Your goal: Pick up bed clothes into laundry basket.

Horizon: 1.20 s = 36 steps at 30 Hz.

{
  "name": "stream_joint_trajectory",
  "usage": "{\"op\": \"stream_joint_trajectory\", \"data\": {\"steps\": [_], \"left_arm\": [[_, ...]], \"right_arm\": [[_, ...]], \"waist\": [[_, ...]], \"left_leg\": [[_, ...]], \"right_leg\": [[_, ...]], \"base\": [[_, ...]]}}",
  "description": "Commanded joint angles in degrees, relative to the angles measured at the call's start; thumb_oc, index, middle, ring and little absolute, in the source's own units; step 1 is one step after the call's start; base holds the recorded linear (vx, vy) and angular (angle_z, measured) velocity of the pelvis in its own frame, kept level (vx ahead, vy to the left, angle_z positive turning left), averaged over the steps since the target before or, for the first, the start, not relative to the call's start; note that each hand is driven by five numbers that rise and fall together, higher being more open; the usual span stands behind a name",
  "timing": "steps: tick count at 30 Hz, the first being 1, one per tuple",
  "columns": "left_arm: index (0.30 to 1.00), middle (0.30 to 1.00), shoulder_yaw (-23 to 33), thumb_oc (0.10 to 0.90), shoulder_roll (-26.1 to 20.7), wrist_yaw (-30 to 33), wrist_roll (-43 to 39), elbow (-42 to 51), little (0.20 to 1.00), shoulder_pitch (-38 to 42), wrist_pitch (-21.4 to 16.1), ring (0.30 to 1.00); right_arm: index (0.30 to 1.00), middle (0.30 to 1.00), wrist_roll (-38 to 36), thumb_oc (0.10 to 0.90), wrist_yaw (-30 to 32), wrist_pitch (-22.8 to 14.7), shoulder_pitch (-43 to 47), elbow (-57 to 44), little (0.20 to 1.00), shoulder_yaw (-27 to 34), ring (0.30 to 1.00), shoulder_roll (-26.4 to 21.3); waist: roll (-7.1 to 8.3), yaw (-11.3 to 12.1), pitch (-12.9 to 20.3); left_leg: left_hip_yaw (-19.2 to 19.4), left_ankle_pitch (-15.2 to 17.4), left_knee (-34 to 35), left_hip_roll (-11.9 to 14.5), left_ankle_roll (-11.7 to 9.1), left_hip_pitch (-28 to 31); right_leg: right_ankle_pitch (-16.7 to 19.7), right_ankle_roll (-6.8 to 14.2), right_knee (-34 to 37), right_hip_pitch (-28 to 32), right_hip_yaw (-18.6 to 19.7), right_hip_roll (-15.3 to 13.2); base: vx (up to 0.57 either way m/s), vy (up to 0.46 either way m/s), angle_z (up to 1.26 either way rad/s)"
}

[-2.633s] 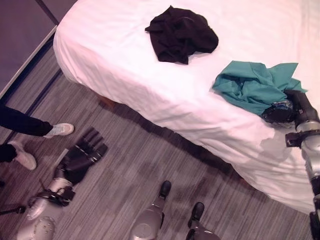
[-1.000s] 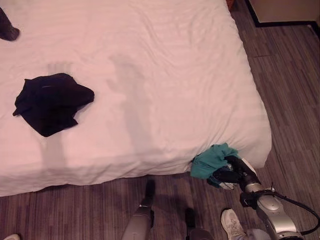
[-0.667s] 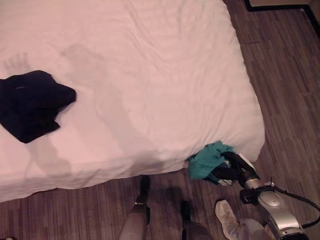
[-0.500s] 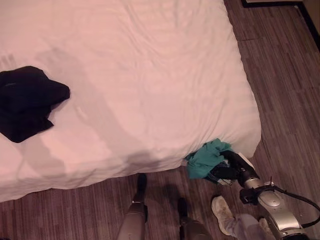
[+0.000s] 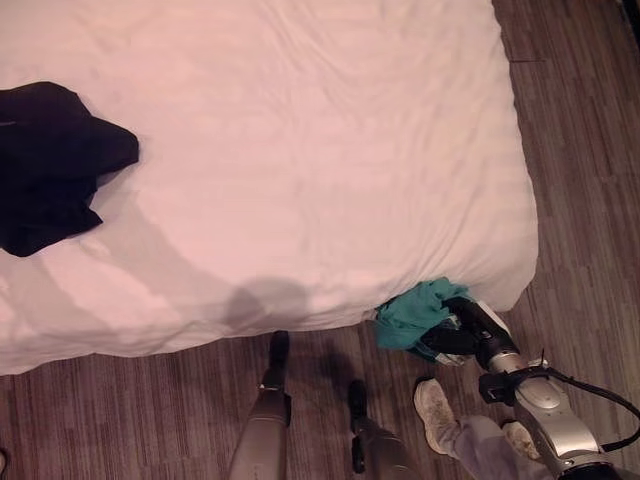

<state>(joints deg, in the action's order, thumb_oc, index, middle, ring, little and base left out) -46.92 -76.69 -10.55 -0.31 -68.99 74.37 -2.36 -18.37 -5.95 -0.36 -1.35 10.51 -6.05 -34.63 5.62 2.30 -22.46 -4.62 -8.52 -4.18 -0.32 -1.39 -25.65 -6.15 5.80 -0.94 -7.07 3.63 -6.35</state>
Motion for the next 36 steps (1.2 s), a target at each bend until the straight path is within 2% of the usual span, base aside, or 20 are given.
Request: {"op": "stream_joint_trajectory", "data": {"steps": [1,6,11,20,21,22,23,27,32,33,35,36], "left_arm": [[0.900,0.900,6.7,0.800,-5.7,2.8,-3.6,-2.4,0.900,2.8,0.7,0.900],[0.900,0.900,9.9,0.800,-6.3,4.2,-9.3,0.9,0.900,0.9,-0.9,0.900],[0.900,0.900,11.2,0.800,-6.1,4.6,-10.8,3.2,0.900,-1.0,-1.7,0.900],[0.900,0.900,12.6,0.800,-4.5,4.0,-10.6,5.3,0.900,-4.3,-2.1,0.900],[0.836,0.836,12.7,0.758,-4.5,4.0,-10.6,5.3,0.836,-4.4,-2.1,0.836],[0.488,0.488,13.2,0.525,-4.4,3.8,-10.5,5.0,0.488,-5.2,-2.0,0.488],[0.300,0.300,13.5,0.400,-4.4,3.8,-10.5,4.8,0.300,-5.4,-1.9,0.300],[0.300,0.300,15.9,0.400,-4.8,4.0,-11.4,3.8,0.300,-7.1,-1.9,0.300],[0.300,0.300,22.1,0.400,-4.5,7.0,-16.8,2.3,0.300,-8.7,-2.0,0.300],[0.300,0.300,25.5,0.400,-4.2,8.6,-20.7,2.1,0.300,-9.6,-2.3,0.300],[0.300,0.300,27.9,0.400,-4.0,9.6,-22.7,2.7,0.300,-11.0,-2.5,0.300],[0.300,0.300,32.0,0.400,-3.7,11.4,-27.5,3.2,0.300,-12.8,-3.0,0.300]], "right_arm": [[0.300,0.300,-0.5,0.400,0.5,-4.1,0.1,-5.2,0.300,4.7,0.300,-1.0],[0.300,0.300,0.0,0.400,0.4,-4.5,0.0,-5.4,0.300,4.6,0.300,-0.8],[0.300,0.300,1.1,0.400,1.1,-5.2,-0.3,-5.6,0.300,5.2,0.300,-1.6],[0.300,0.300,2.6,0.400,1.3,-5.4,-0.4,-5.6,0.300,5.3,0.300,-2.4],[0.300,0.300,2.6,0.400,1.3,-5.4,-0.4,-5.6,0.300,5.2,0.300,-2.5],[0.300,0.300,2.5,0.400,1.3,-5.5,-0.5,-5.5,0.300,5.4,0.300,-2.4],[0.300,0.300,2.5,0.400,1.3,-5.5,-0.5,-5.3,0.300,5.4,0.300,-2.4],[0.300,0.300,2.6,0.400,1.3,-5.5,-1.1,-5.0,0.300,6.2,0.300,-2.9],[0.300,0.300,3.0,0.400,1.7,-5.5,-2.1,-4.9,0.300,6.6,0.300,-2.7],[0.300,0.300,3.3,0.400,1.8,-5.3,-2.1,-5.0,0.300,6.5,0.300,-2.4],[0.300,0.300,3.5,0.400,2.0,-5.3,-2.0,-4.9,0.300,6.4,0.300,-2.3],[0.300,0.300,3.9,0.400,2.5,-5.3,-1.3,-4.5,0.300,5.9,0.300,-1.9]], "waist": [[-1.01,0.5,1.1],[-1.68,0.7,0.0],[-2.72,0.9,-1.0],[-3.72,1.0,-2.0],[-3.74,1.0,-2.0],[-3.82,1.0,-2.0],[-3.91,1.0,-2.1],[-4.16,1.1,-2.1],[-4.15,1.1,-2.0],[-3.99,1.4,-1.9],[-3.95,1.5,-1.9],[-3.63,2.0,-1.9]], "left_leg": [[0.2,2.9,-2.1,0.1,3.0,1.1],[-0.1,3.2,-2.6,-0.3,3.2,0.3],[-0.5,3.1,-3.0,-0.9,3.2,-1.1],[-1.0,2.6,-2.6,-1.0,3.0,-1.8],[-1.0,2.6,-2.6,-1.0,3.0,-1.8],[-0.9,2.6,-2.7,-1.0,3.0,-1.9],[-0.8,2.6,-2.8,-1.0,3.0,-1.9],[-0.7,2.8,-3.2,-0.8,2.9,-1.8],[-0.7,2.5,-2.9,-0.5,2.7,-2.0],[-0.7,2.3,-2.6,-0.3,2.5,-2.0],[-0.7,2.3,-2.4,-0.1,2.4,-1.9],[-0.5,2.1,-1.9,0.4,2.2,-1.7]], "right_leg": [[19.8,4.8,-1.3,4.6,0.4,-4.4],[20.7,5.0,-2.3,3.7,0.0,-4.6],[21.0,4.9,-1.8,3.2,-0.1,-4.8],[21.1,4.9,-1.5,2.8,-0.6,-5.0],[21.1,4.9,-1.5,2.8,-0.6,-5.0],[21.1,5.0,-1.6,2.8,-0.6,-5.0],[21.0,5.0,-1.6,2.8,-0.6,-5.0],[20.9,5.1,-1.6,2.9,-0.6,-5.0],[20.5,5.0,-0.9,3.2,-0.8,-4.9],[20.1,5.0,-0.3,3.3,-1.2,-4.8],[20.0,5.0,-0.1,3.2,-1.4,-4.7],[19.5,5.0,0.5,3.3,-1.6,-4.5]], "base": [[0.00,0.035,0.08],[-0.01,0.034,0.06],[-0.01,0.008,0.00],[-0.01,0.008,0.00],[0.00,0.000,0.00],[0.00,0.000,0.00],[0.00,0.000,0.00],[0.00,0.000,0.00],[-0.01,-0.010,-0.02],[0.00,0.000,0.00],[-0.03,-0.033,-0.03],[0.00,0.000,0.00]]}}
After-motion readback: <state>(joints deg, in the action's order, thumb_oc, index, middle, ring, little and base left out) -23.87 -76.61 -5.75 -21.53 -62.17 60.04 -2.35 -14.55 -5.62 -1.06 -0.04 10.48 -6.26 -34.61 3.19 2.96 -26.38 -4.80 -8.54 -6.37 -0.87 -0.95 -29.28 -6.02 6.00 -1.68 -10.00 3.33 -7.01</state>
